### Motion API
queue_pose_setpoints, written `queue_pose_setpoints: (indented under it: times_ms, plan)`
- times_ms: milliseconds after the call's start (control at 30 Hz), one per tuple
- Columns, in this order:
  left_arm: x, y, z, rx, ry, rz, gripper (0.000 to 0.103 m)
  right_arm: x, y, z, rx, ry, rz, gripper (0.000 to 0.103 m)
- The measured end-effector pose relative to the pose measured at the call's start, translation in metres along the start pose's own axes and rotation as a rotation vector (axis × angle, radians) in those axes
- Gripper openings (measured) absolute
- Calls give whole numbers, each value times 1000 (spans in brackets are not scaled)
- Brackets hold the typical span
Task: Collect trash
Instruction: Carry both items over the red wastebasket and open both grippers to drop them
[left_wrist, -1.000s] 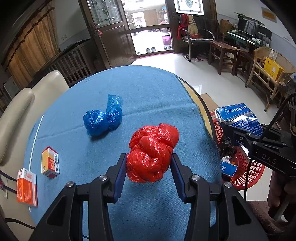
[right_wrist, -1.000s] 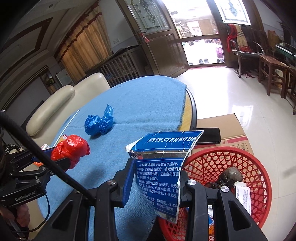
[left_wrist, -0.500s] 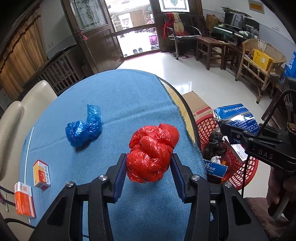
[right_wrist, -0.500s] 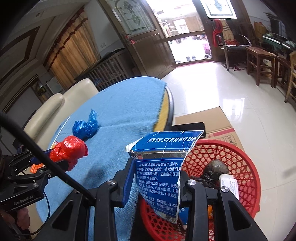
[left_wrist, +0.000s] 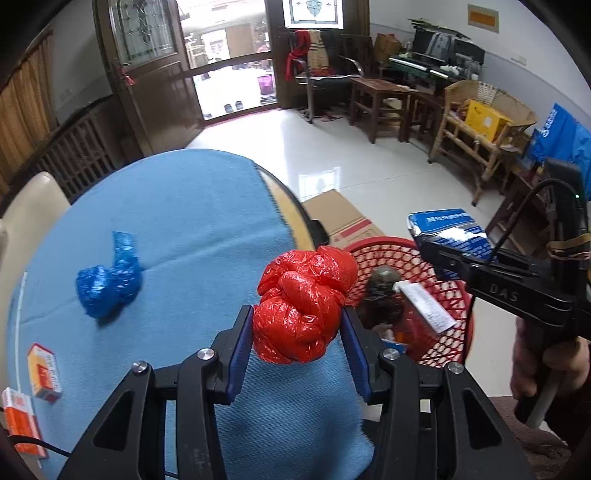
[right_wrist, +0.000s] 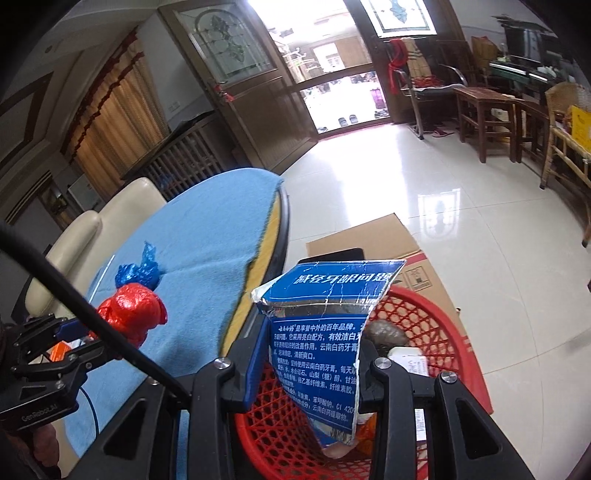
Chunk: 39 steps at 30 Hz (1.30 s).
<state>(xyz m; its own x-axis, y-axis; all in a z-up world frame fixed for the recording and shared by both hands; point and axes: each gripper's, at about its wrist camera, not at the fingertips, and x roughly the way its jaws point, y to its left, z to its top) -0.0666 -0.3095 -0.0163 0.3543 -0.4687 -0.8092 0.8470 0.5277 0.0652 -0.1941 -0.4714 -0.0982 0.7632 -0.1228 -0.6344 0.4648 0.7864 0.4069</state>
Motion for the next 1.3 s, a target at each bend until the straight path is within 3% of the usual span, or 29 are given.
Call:
queue_pose_setpoints:
  times_ms: [300,567,900,1033,1300]
  plan:
    - [19,-25,8,41,19,-109,49,-5,-17,0,33,5,-43,39]
    - [26,-40,8,68,23,-149,49,2,-18,2,34,30,-52,40]
    - [35,-26,7,0,34,-149,53,8,-16,0,60,68,-41,41]
    - [33,-26,9,-3,13,-148,59,9,-19,0,83,72,-32,54]
    - [26,-12,2,-33,4,-126,59,1,-21,4,90,48,-36,54]
